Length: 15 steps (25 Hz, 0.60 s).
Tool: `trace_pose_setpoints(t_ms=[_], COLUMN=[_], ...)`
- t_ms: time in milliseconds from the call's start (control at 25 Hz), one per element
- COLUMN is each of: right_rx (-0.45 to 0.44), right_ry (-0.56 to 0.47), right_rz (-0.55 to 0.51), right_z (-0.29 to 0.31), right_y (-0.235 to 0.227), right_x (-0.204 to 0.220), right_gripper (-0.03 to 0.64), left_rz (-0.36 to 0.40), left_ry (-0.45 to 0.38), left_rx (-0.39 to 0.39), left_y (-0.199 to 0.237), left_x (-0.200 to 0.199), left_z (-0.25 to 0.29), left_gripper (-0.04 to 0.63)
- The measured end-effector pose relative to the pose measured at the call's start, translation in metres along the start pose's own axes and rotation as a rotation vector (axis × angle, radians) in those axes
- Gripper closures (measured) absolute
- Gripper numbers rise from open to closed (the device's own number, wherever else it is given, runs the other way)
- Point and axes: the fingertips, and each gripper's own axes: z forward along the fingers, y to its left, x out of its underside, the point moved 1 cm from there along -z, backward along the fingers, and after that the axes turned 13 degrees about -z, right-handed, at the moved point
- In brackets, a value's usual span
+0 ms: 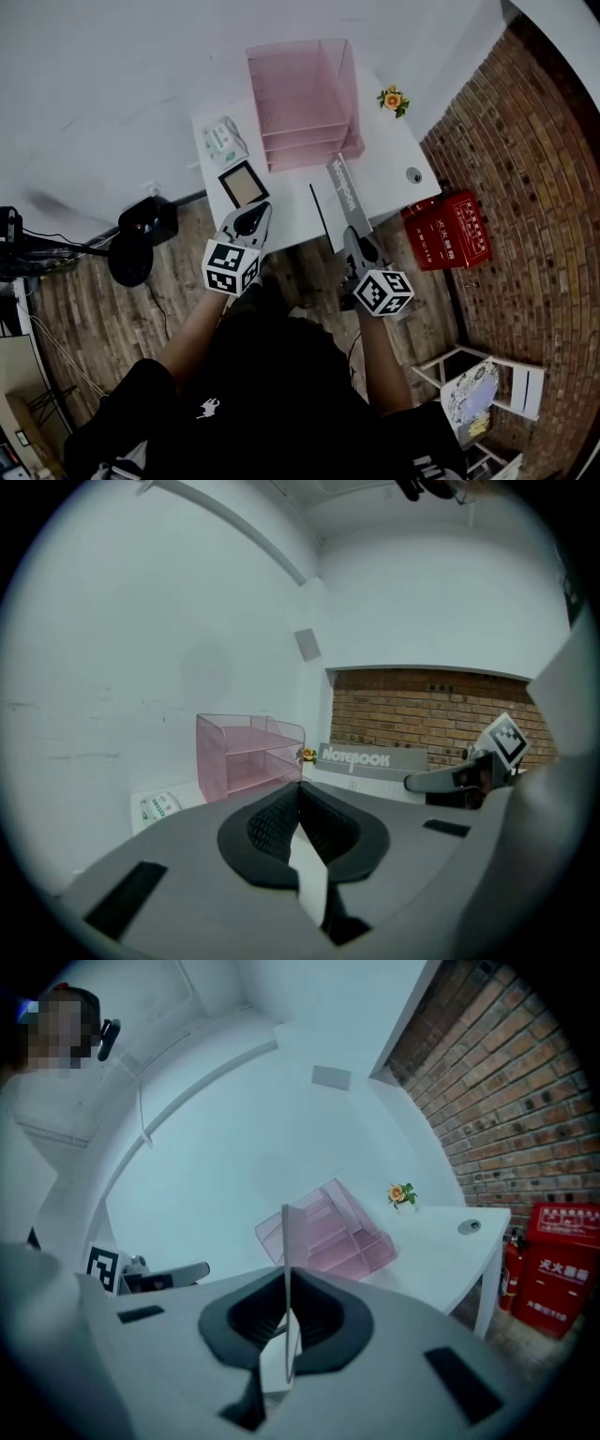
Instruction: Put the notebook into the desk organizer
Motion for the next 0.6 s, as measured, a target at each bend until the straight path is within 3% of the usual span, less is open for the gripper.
trace_pose_setpoints(t_ms=[200,600], right_rx=[0.021,0.001], right_ry=[0.018,-0.077], right_rz=[0.075,0.432], right_z=[0.025,0.063], right_y=[-0.005,-0.009], right_x=[0.011,0.026], right_gripper=[0.606,0.606], left_rz=[-0.018,-0.031], left_ry=[0.031,0.084], left_rx=[0.041,0.083], left_y=[0.023,0.074], left_x=[-0.003,-0.008], left_z=[0.017,0.045], left_gripper=[0.593,0.594])
